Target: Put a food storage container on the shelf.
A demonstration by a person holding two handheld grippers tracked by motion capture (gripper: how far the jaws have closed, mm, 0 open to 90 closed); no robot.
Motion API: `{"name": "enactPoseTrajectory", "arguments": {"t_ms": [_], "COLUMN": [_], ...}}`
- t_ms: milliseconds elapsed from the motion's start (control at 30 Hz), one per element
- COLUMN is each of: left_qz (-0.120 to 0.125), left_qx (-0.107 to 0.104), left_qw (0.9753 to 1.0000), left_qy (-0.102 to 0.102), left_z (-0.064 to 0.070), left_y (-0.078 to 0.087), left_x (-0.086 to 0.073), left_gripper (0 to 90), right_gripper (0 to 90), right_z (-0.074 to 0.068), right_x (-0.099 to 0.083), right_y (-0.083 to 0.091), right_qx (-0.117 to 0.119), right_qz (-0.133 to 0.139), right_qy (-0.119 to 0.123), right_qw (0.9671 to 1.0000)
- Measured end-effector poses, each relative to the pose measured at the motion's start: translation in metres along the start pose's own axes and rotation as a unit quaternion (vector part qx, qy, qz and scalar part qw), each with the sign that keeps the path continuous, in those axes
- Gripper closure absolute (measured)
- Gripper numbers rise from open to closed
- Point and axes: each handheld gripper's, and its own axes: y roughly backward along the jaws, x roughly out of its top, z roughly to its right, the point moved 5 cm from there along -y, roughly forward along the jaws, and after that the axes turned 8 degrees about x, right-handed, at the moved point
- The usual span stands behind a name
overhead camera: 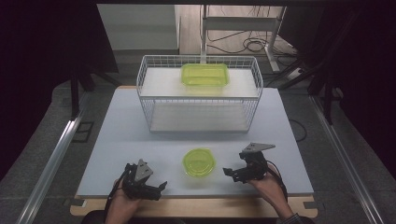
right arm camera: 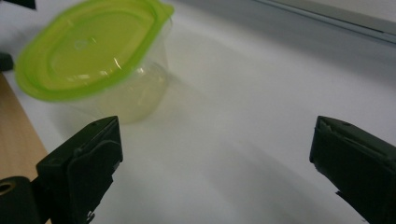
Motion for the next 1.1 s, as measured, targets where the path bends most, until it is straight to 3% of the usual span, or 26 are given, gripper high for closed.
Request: {"name": "enactPoseTrajectory", "arguments": {"t_ms": [233,633,967,1100], "left_qz": [-0.004,-0.007,-0.009,-0.012], "left_qx": [0.002,0.003,0.005,0.004], "left_qw": [1.0,0.9999,0.9999,0.9998], "left_qy": [-0.006,-0.01,-0.012,-0.016], "left_z": [0.0,0.001,0.002,0.002], "left_y": [-0.001,-0.002,-0.003,-0.003], "left_x": [-0.001,-0.001,-0.001,-0.002], "left_gripper": [0.5,0.6,0.8,0.8], "right_gripper": [7.4,25.5,38.9,44.5], "right_z": [0.0,-0.004,-0.002,-0.002], "right_x": [0.02,0.042,0.05,0.051], "right_y": [0.003,-0.012,-0.023,-0.029], "right_qx": [0.032,0.07,0.11,0.14], "right_qz": [0.015,-0.008,-0.013,-0.02], "right_qy": [-0.035,-0.05,-0.09,-0.113], "right_qw": [0.9987,0.9962,0.9897,0.9835]}}
